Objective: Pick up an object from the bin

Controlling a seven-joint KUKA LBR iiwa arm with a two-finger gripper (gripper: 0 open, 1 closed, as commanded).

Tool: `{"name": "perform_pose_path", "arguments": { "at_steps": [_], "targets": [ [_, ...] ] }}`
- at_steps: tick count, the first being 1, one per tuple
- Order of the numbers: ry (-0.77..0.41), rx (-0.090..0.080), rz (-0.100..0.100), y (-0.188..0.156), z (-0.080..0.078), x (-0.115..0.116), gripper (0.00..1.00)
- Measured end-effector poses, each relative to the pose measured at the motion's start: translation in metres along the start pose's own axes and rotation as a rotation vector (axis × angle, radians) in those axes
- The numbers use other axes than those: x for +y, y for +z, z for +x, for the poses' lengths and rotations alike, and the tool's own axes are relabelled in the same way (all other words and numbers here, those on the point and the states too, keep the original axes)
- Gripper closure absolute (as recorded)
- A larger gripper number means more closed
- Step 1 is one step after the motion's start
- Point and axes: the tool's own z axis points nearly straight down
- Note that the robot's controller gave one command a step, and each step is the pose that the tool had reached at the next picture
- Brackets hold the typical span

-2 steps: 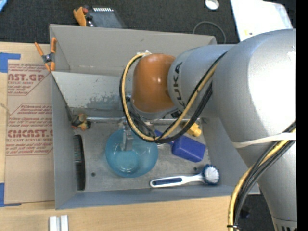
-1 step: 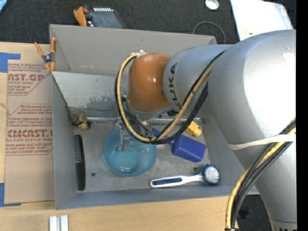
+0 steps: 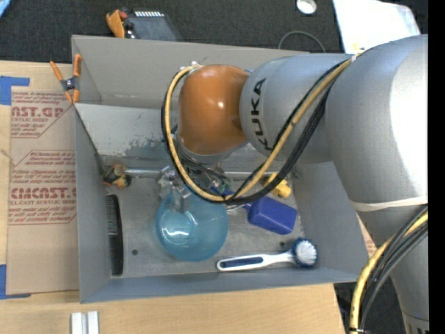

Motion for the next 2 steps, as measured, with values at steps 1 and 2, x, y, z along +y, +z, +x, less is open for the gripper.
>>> {"name": "perform_pose_path", "arguments": {
  "at_steps": [1,2],
  "targets": [
    [-0.036,-0.001,-0.002,-0.040,0.011,-0.008,1.00],
    [0.189,-0.002,-0.002,-0.089,0.022,0.002,1.00]
  ]
}}
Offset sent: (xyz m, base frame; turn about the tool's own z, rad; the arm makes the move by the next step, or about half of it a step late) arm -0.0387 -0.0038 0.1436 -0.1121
